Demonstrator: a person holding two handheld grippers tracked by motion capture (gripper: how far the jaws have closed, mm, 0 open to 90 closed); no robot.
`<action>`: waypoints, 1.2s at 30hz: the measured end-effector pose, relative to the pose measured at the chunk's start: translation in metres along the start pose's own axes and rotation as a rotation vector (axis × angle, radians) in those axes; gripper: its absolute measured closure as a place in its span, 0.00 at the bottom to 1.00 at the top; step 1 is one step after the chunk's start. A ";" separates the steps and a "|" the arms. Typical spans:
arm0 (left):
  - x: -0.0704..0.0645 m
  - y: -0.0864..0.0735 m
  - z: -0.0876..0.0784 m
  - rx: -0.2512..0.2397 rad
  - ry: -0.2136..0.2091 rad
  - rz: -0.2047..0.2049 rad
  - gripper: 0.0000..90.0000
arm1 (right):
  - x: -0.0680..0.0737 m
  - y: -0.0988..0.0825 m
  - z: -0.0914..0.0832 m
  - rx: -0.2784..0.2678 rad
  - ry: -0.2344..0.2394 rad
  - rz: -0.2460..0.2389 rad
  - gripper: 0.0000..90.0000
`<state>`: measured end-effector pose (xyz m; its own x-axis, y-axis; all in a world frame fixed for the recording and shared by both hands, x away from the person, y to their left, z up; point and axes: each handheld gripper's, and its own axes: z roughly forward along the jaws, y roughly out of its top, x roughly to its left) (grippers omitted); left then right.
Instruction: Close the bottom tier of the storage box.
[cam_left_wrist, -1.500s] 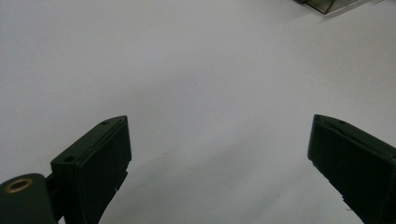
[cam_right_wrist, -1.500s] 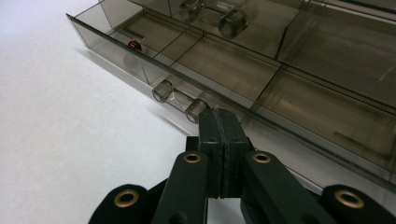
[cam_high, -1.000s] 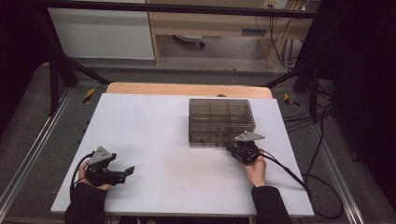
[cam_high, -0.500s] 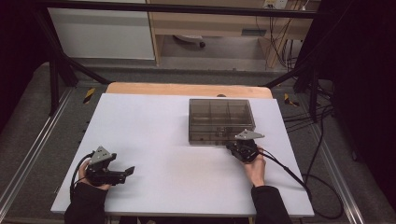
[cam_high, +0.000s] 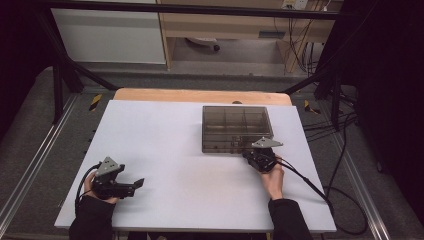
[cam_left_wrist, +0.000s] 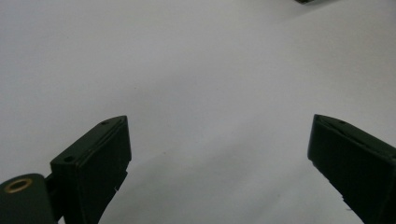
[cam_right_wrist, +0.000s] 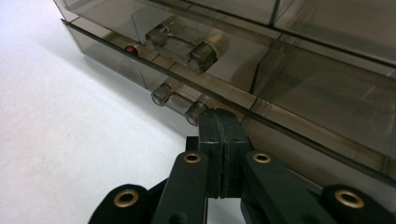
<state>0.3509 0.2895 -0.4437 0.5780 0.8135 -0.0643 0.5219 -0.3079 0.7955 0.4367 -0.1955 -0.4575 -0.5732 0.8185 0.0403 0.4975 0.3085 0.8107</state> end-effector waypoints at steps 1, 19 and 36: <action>0.000 0.000 0.000 0.000 0.000 0.000 0.06 | 0.000 0.000 0.000 -0.001 -0.003 0.001 1.00; 0.000 0.000 0.000 0.001 -0.002 -0.001 0.06 | -0.001 0.002 0.002 -0.007 -0.016 -0.006 0.98; -0.001 0.000 0.001 0.012 -0.011 0.003 0.06 | 0.015 -0.004 -0.037 -0.040 0.034 -0.012 0.43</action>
<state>0.3512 0.2884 -0.4446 0.5864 0.8072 -0.0680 0.5275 -0.3168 0.7883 0.4015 -0.2024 -0.4383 -0.6012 0.7975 0.0503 0.4645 0.2975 0.8341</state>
